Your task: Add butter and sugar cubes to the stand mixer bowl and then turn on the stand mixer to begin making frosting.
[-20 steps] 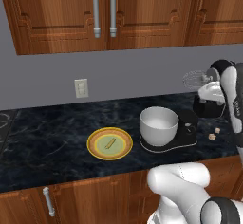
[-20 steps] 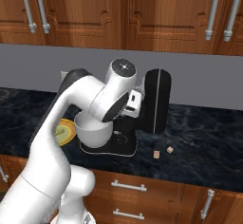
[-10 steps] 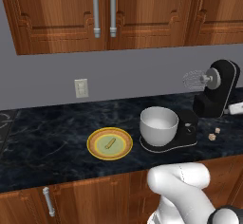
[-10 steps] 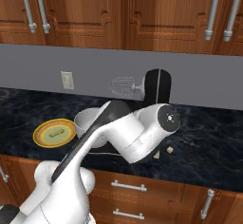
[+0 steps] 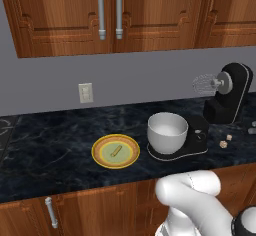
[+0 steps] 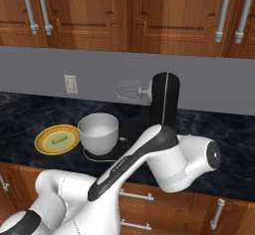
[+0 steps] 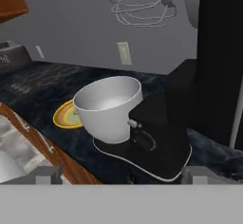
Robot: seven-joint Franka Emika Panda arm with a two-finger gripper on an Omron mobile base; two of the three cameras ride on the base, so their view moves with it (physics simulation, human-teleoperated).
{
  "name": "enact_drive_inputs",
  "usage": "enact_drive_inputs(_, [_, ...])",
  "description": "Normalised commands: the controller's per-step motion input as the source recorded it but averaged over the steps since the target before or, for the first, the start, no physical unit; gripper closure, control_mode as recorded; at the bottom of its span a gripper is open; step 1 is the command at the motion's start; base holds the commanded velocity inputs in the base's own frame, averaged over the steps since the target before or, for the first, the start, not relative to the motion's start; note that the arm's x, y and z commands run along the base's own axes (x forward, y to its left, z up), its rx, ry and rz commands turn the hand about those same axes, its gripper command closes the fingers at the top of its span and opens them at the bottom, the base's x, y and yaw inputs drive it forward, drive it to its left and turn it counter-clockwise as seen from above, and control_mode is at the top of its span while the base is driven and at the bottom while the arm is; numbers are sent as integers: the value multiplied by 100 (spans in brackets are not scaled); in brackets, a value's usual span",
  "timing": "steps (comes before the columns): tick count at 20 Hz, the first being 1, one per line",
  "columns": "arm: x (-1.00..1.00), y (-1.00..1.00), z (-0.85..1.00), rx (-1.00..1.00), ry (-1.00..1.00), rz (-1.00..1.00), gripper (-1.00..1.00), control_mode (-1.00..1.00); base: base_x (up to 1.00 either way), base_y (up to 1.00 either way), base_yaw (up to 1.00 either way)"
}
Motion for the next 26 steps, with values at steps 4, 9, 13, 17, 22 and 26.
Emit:
enact_drive_inputs(4, [0, -37, -41, 0, -19, 28, -100, -100, 0, 0, 0])
enact_drive_inputs(9, [0, -8, -45, 0, -26, 14, -100, -100, 0, 0, 0])
enact_drive_inputs(13, [1, 0, -42, -5, -22, 2, -100, -100, 0, 0, 0])
enact_drive_inputs(17, [14, 0, -43, -7, -14, 1, -100, -100, 0, 0, 0])
enact_drive_inputs(22, [33, 0, -34, -3, -3, 3, -100, -100, 0, 0, 0])
enact_drive_inputs(26, [51, -2, -21, 0, 0, 3, -100, -100, 0, 0, 0])
